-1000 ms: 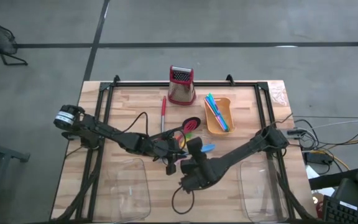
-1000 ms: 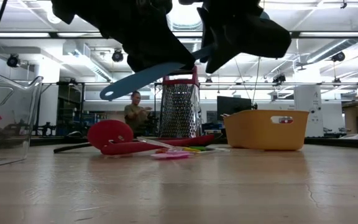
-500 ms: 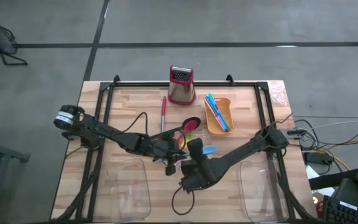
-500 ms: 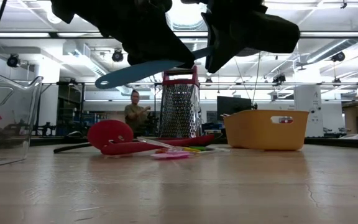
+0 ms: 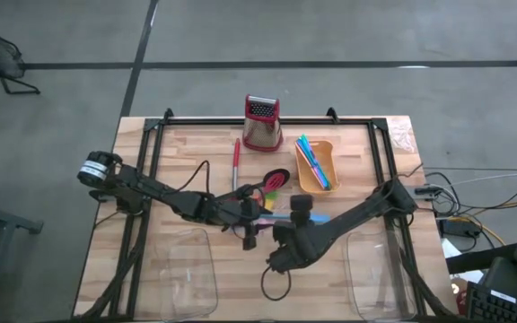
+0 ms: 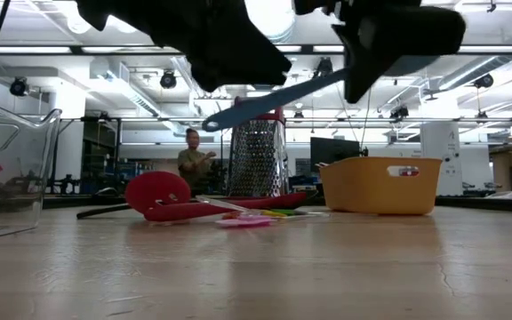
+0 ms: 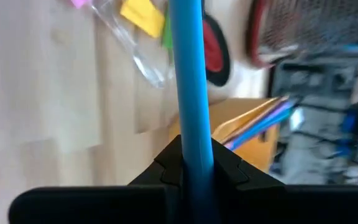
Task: Pick & Place Kitchen Items
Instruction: Put the blue serving spoon into the right transparent bin
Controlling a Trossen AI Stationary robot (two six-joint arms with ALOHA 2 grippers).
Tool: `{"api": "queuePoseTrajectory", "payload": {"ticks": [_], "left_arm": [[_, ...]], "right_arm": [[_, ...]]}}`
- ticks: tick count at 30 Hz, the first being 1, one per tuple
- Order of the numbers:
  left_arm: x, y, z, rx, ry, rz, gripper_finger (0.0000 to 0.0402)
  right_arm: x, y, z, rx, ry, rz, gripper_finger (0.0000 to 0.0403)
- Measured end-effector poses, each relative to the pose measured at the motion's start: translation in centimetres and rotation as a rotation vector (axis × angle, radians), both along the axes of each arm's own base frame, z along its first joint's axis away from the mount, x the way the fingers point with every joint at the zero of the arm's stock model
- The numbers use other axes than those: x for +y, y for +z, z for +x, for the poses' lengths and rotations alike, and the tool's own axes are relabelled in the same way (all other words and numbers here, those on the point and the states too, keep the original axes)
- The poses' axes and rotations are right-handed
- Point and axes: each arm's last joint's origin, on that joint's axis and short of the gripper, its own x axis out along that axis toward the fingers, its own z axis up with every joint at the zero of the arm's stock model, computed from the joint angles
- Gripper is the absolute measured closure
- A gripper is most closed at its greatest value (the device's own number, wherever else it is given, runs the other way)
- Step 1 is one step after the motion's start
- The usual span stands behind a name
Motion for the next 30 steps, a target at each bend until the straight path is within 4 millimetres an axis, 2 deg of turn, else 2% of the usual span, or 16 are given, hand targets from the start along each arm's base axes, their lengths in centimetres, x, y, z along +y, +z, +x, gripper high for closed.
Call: {"api": "queuePoseTrajectory", "payload": {"ticks": [4, 8, 12, 16, 20, 26, 30], "left_arm": [[-0.2, 0.3, 0.1, -0.034, -0.021, 0.034, 0.021], [-1.0, 0.7, 0.0, -0.072, -0.061, 0.074, 0.0208], [-1.6, 0.8, -0.2, -0.078, -0.088, 0.091, 0.0207], [-1.8, 0.8, -0.2, -0.081, -0.094, 0.092, 0.0207], [-1.8, 0.8, -0.2, -0.08, -0.093, 0.092, 0.0207], [-1.8, 0.8, -0.2, -0.079, -0.092, 0.089, 0.0207], [-1.8, 0.8, -0.2, -0.077, -0.095, 0.097, 0.0207]], "right_arm": [[0.3, 0.5, -1.0, -0.033, -0.103, 0.099, 0.0374], [0.9, 1.3, -2.6, -0.141, -0.242, 0.148, 0.0374], [2.3, 2.4, -5.3, -0.262, -0.349, 0.188, 0.0374], [4.0, 2.4, -8.7, -0.392, -0.444, 0.204, 0.0369], [5.7, 1.6, -12.6, -0.5, -0.513, 0.21, 0.0364], [8.1, -0.8, -18.8, -0.614, -0.602, 0.22, 0.0374], [8.8, -2.6, -22.2, -0.707, -0.652, 0.211, 0.0369]]}}
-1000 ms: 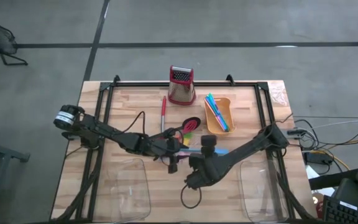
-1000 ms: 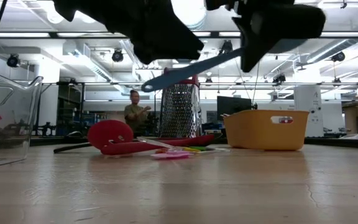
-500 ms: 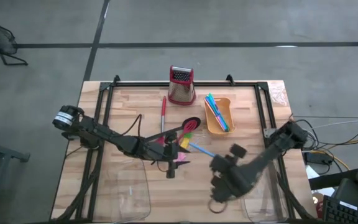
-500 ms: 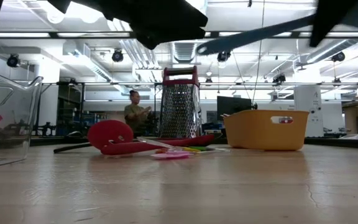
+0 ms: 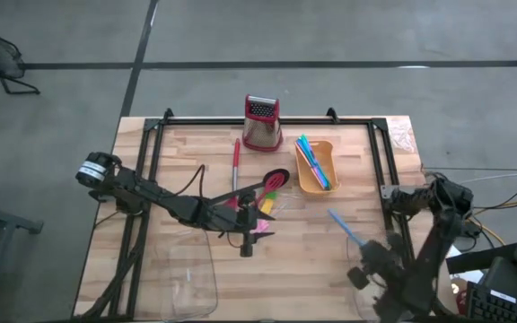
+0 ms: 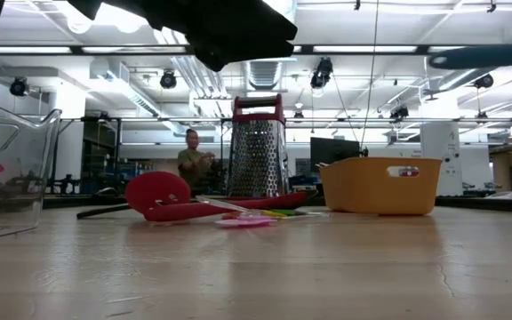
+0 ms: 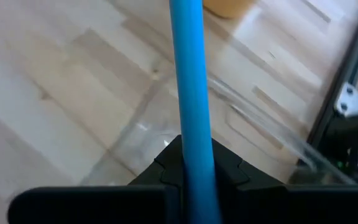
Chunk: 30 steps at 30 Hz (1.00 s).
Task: Pick & Place Kitchen Items
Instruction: Put the blue serving spoon into the right transparent bin
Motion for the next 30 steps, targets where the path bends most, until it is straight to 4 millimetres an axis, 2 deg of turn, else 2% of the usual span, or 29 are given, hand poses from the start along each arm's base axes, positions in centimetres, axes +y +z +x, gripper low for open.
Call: {"api": "queuePoseTrajectory", "payload": {"ticks": [3, 9, 22, 26, 30], "left_arm": [[0.0, 0.0, 0.0, 0.001, 0.001, -0.002, 0.0207], [0.0, -0.1, 0.0, 0.004, 0.0, -0.004, 0.0207], [0.0, -0.1, 0.0, 0.008, 0.002, -0.007, 0.0207], [0.0, -0.1, 0.0, 0.008, 0.002, -0.008, 0.0207], [0.0, -0.1, 0.0, 0.013, 0.002, -0.006, 0.0207]], "right_arm": [[-0.1, -1.5, -1.8, -0.055, -0.036, -0.017, 0.0362], [-0.2, -3.9, -4.0, -0.015, -0.03, 0.004, 0.0372], [0.8, -5.2, -3.6, -0.052, -0.037, 0.156, 0.0344], [1.1, -4.8, -3.6, -0.036, -0.032, 0.172, 0.0321], [1.3, -3.6, -3.5, -0.027, -0.03, 0.154, 0.0289]]}}
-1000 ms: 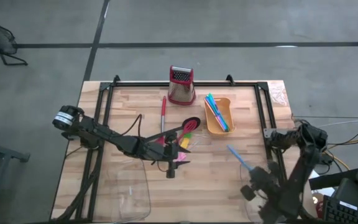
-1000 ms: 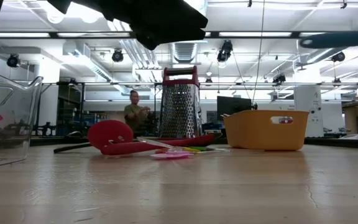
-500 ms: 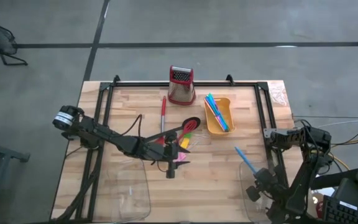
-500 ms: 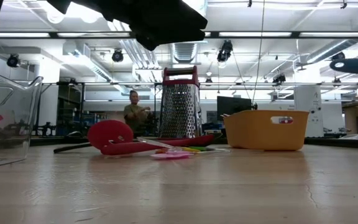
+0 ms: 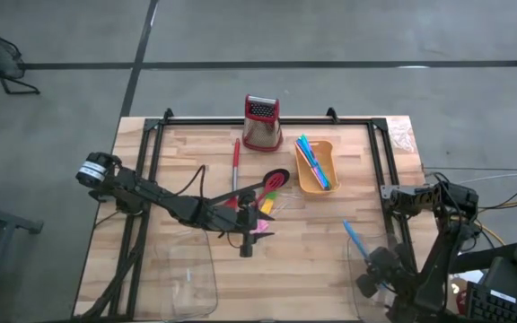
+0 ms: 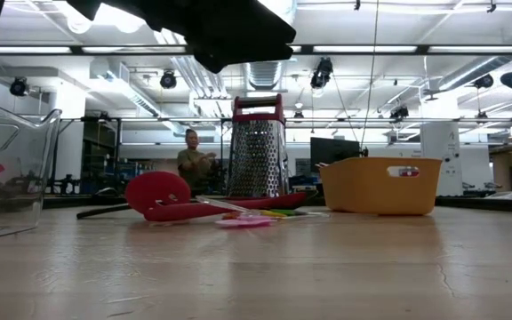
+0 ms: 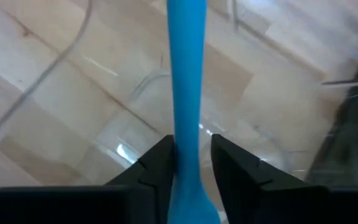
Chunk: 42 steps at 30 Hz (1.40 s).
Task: Pick & Place Kitchen Items
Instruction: Put the blue serving spoon into the right transparent bin, then put the red draining spoon into the right transparent bin
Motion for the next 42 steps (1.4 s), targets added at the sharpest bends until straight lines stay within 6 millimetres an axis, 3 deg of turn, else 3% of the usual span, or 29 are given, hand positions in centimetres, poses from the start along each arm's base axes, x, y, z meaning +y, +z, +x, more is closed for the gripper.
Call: {"api": "queuePoseTrajectory", "payload": {"ticks": [8, 17, 24, 28, 31, 42], "left_arm": [[0.0, -0.1, 0.0, 0.011, 0.005, -0.009, 0.0207], [0.0, -0.1, 0.0, 0.011, 0.008, -0.019, 0.0209], [0.4, -1.0, -0.6, 0.125, 0.088, 0.038, 0.0209], [1.5, -1.8, -1.8, 0.227, 0.35, 0.129, 0.0209], [2.7, -1.8, -1.9, 0.176, 0.586, 0.131, 0.0209], [6.5, -3.7, -1.9, 0.29, 0.581, -0.025, 0.0209]], "right_arm": [[0.3, 3.8, 0.2, 0.001, 0.017, -0.093, 0.0225], [0.0, 4.5, 2.0, -0.171, 0.131, -0.171, 0.0196], [-0.6, 5.1, 4.3, -0.203, 0.209, -0.248, 0.0202], [-0.7, 5.9, 5.5, -0.211, 0.272, -0.298, 0.0211], [-0.9, 6.3, 6.3, -0.219, 0.294, -0.322, 0.0218], [-0.6, 6.1, 7.5, -0.222, 0.325, -0.285, 0.0243]]}}
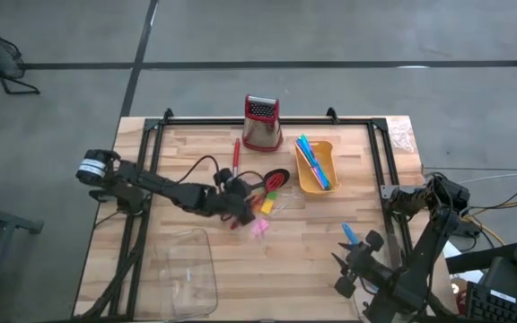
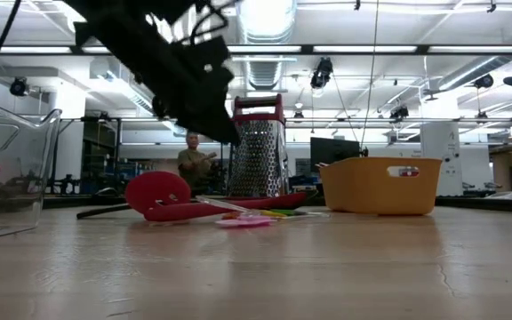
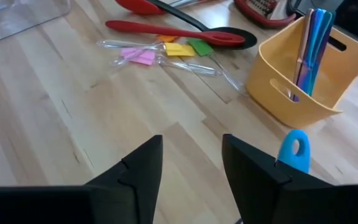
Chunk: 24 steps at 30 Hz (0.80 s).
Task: Pick & Place Kitchen Items
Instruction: Put the red draining spoon into the right transparent bin
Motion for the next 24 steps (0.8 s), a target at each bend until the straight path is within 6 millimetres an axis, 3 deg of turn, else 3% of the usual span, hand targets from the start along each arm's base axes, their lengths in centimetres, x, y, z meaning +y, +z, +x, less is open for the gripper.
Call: {"api": "queuePoseTrajectory", "payload": {"ticks": [6, 24], "left_arm": [[1.6, -2.0, -0.2, 0.019, -0.039, -0.197, 0.0209], [2.3, -5.7, 1.9, 0.129, -0.138, -0.328, 0.0209]], "right_arm": [[-0.1, 0.0, 0.1, 0.004, 0.0, -0.004, 0.0255], [-0.2, 0.0, 0.4, 0.012, 0.001, -0.011, 0.0291]]}}
